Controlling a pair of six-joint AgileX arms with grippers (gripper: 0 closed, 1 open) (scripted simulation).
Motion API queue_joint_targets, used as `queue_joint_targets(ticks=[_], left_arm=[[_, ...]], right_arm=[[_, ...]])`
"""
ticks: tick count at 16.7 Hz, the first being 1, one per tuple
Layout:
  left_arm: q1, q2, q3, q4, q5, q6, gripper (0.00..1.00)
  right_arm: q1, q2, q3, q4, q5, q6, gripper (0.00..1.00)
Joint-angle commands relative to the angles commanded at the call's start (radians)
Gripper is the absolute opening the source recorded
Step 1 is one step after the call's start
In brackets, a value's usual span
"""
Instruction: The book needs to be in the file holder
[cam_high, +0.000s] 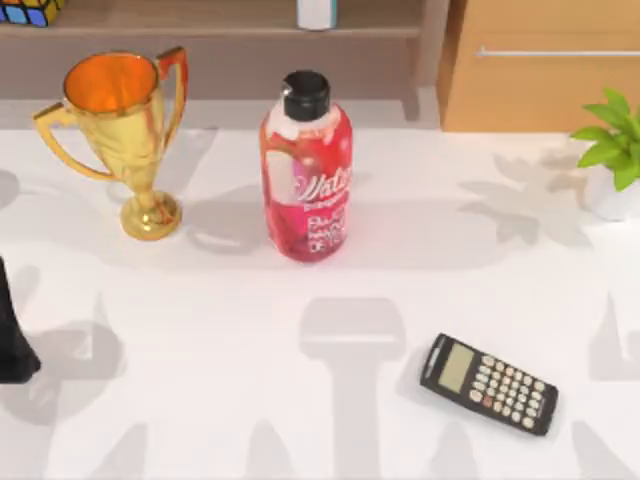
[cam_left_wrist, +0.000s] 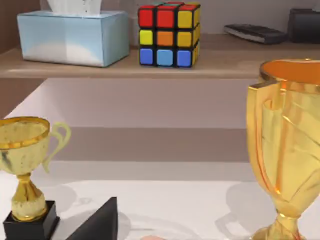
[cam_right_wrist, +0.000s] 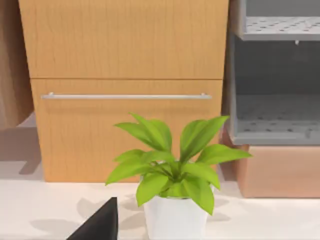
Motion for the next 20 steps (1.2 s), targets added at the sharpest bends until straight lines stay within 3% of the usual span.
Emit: queue_joint_targets(ticks=[4,9,20], left_arm=[[0.0,0.0,0.0,0.0,0.0,0.0,1.0],[0.0,0.0,0.0,0.0,0.0,0.0,1.0],[0.0,0.0,0.0,0.0,0.0,0.0,1.0]], right_arm=[[0.021,0.03,0.029,0.006,0.014,0.006,1.0],[0.167,0.286,0.266,0.056,0.117,0.048,1.0],[0.573,1.463,1.182,0.241,0.49,0.12,1.0]])
